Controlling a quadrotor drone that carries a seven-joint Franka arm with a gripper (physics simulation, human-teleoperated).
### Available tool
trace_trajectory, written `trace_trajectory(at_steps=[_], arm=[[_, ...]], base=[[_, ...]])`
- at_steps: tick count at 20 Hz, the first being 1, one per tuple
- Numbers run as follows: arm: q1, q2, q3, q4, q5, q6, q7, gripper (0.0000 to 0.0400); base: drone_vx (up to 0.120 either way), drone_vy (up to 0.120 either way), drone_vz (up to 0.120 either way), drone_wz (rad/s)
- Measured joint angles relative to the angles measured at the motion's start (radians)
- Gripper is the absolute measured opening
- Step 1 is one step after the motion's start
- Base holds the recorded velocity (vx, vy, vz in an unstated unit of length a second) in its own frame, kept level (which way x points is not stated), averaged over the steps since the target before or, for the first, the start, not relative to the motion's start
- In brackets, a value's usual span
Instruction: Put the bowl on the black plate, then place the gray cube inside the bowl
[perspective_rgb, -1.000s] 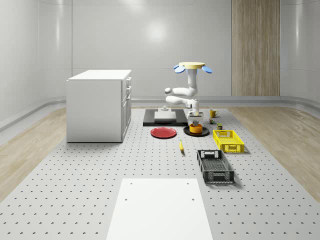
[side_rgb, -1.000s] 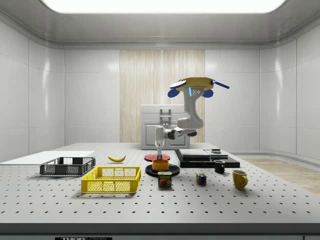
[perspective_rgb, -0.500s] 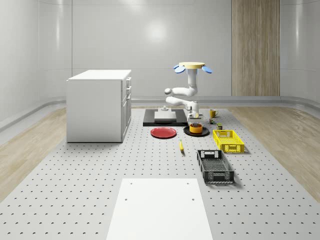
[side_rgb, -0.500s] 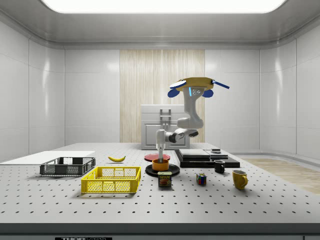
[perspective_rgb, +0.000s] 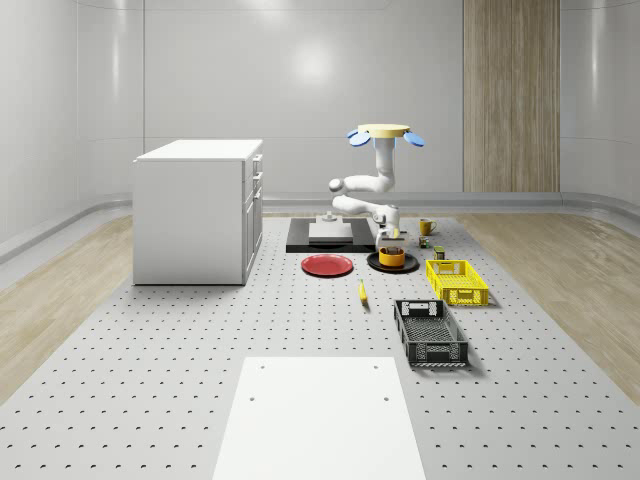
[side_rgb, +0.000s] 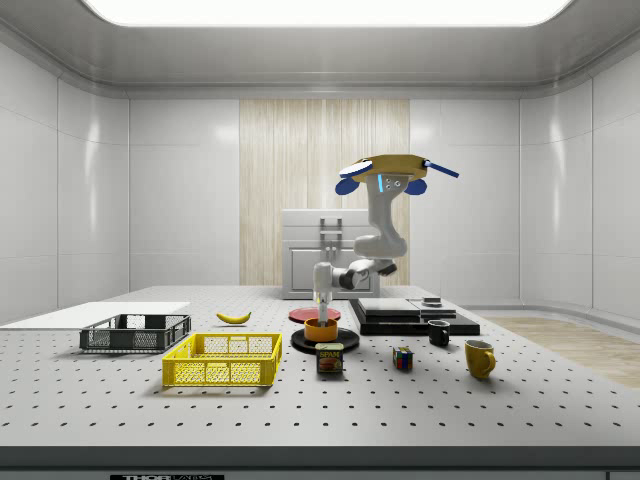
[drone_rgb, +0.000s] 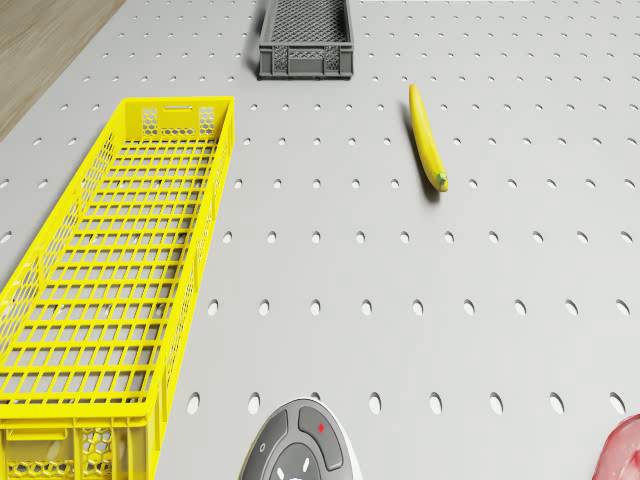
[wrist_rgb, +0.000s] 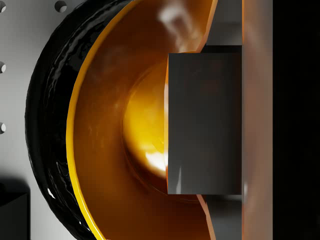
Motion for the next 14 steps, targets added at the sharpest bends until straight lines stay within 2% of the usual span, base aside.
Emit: trace_trajectory(at_steps=[3, 5, 7, 10, 14], arm=[[-0.006, 0.008, -0.024, 0.012, -0.024, 0.005, 0.001, 0.0251], [-0.007, 0.012, -0.032, 0.016, -0.033, 0.005, 0.0, 0.0309], [-0.003, 0.016, -0.027, 0.011, -0.029, -0.002, -0.001, 0.0345], [0.008, 0.019, -0.005, -0.005, -0.01, -0.02, -0.002, 0.0374], [0.023, 0.023, 0.034, -0.031, 0.027, -0.048, -0.004, 0.039]], base=[[0.0, 0.0, 0.0, 0.0], [0.0, 0.0, 0.0, 0.0], [0.0, 0.0, 0.0, 0.0], [0.0, 0.0, 0.0, 0.0], [0.0, 0.0, 0.0, 0.0]])
